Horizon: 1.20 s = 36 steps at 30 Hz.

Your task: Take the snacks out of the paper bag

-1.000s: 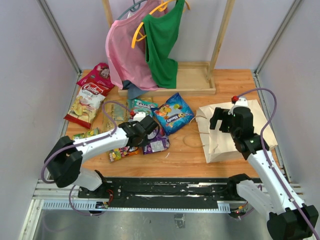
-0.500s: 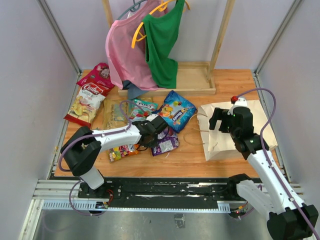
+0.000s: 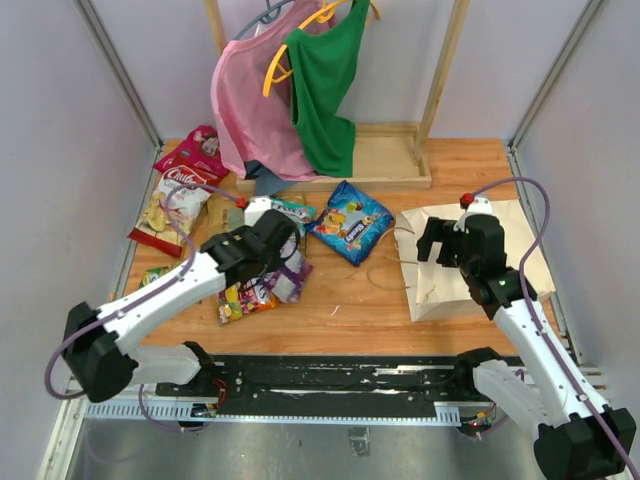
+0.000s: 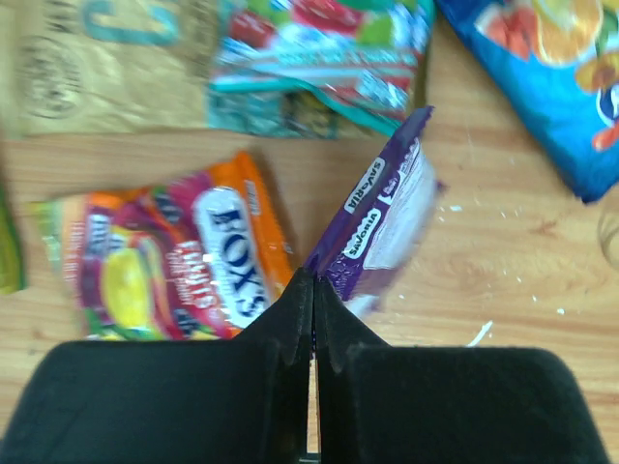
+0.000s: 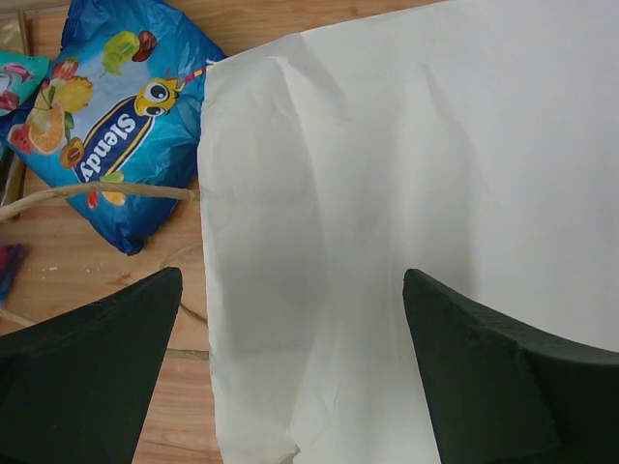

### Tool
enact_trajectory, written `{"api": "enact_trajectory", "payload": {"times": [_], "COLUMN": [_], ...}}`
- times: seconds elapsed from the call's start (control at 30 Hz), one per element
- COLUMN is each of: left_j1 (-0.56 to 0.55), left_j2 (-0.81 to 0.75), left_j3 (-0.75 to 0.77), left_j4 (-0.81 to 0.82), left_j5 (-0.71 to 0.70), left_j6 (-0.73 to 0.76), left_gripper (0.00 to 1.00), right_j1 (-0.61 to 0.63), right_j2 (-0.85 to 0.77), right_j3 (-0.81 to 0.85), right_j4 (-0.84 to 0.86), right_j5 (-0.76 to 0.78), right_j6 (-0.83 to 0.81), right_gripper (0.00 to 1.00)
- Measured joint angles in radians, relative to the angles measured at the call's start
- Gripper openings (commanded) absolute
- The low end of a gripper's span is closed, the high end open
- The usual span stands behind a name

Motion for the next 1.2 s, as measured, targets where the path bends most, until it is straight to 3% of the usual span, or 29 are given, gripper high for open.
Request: {"api": "enact_trajectory", "payload": {"times": [0.1, 0.2, 0.3, 0.47, 0.53, 0.9, 1.2], "left_j1": [0.034, 0.034, 0.015, -0.122, -0.167, -0.197, -0.204], "left_j2": [-0.092, -0.087, 0.069, 0.444, 0.501, 0.504, 0.488], "left_j3": [0.006, 0.003, 0.038, 0.2, 0.245, 0.307, 0.192], "left_j4": [-0.058, -0.076, -0.101, -0.154, -0.171, -0.13, 0.072], "left_j5": [-0.057, -0.083, -0.122, -0.219, -0.225, -0.169, 0.059], "left_j6": [0.005, 0.011, 0.005, -0.034, -0.04, 0.003, -0.017], "left_gripper": [0.0, 0.01, 0.01, 0.01, 0.0, 0.01, 0.0], "right_j1": [0.0, 0.0, 0.0, 0.0, 0.0, 0.0, 0.0], "right_j2": [0.0, 0.003, 0.008, 0.003, -0.001, -0.004, -0.005], "right_j3": [-0.002, -0.003, -0.003, -0.004, -0.005, -0.005, -0.006], "right_j4": [0.0, 0.002, 0.002, 0.001, 0.001, 0.001, 0.001], "right_j5": [-0.009, -0.017, -0.029, -0.034, -0.034, -0.037, -0.037], "right_j6": [0.0, 0.001, 0.001, 0.001, 0.001, 0.001, 0.001], "right_gripper": [0.98, 0.98, 0.98, 0.98, 0.98, 0.98, 0.98]}}
